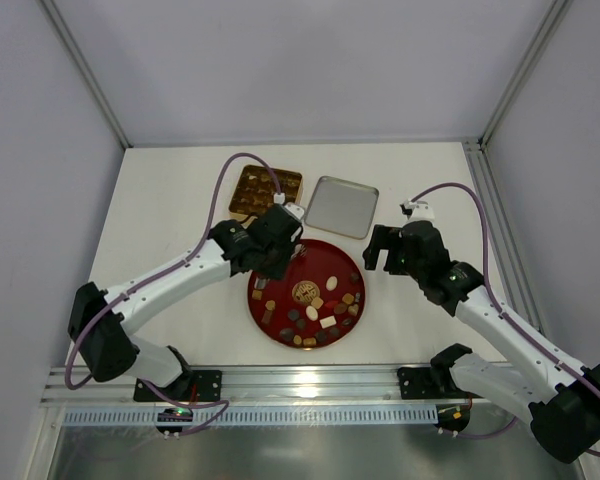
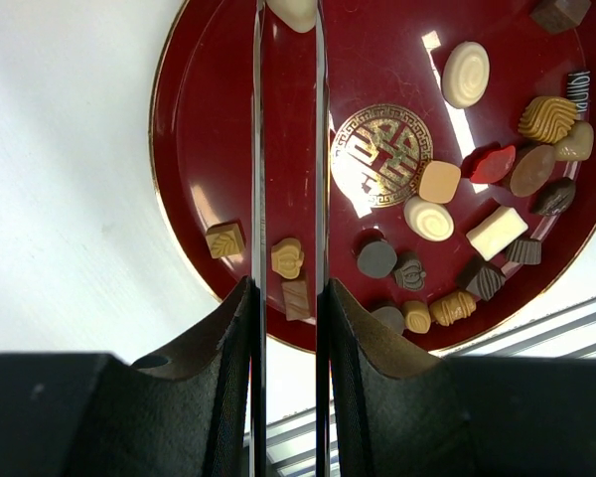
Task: Pack the chocolate
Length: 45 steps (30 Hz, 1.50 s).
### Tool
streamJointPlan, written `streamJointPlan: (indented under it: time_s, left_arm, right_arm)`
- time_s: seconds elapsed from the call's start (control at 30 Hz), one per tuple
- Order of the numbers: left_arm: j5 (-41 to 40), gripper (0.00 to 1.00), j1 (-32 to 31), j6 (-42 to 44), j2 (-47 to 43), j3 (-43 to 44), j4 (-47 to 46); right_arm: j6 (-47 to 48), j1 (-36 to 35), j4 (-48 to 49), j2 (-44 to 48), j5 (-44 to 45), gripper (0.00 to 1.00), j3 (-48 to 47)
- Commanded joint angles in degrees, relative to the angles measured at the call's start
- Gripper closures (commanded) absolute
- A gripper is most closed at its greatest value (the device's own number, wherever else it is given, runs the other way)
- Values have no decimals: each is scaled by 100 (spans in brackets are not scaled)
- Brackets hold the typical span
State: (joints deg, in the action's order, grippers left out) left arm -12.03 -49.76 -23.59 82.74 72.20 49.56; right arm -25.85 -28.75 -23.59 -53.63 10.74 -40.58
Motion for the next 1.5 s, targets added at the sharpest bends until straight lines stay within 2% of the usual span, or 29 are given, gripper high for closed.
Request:
streamJointPlan:
  time_s: [0.0,0.3,0.53,0.7,0.93,1.23,1.47]
  left_arm:
    - [-106,71,-25,4,-346,285,19]
    - [-352,70,54,65,-513,601,159]
    - [-361,69,633,259,-224,1190,63]
    - [-335,69,1169,575,451,1866,-86]
    - [-309,69,1565,891,1480,2658,-298]
    - [-159,69,1724,1190,2404,3606,-289]
    - [-221,69,1733,1305,2879,3906,-245]
  right_arm:
    - [-43,19,241,45,-2,0,-3]
    - [-43,19,241,28,-19,0,-20]
    - [18,19,197,1,-2,0,-99]
    - [97,19,119,-16,42,0,-178]
    - [141,45,22,54,68,0,-214]
    - [150,80,-75,177,95,0,-179]
    - [124,89,-58,159,33,0,-143]
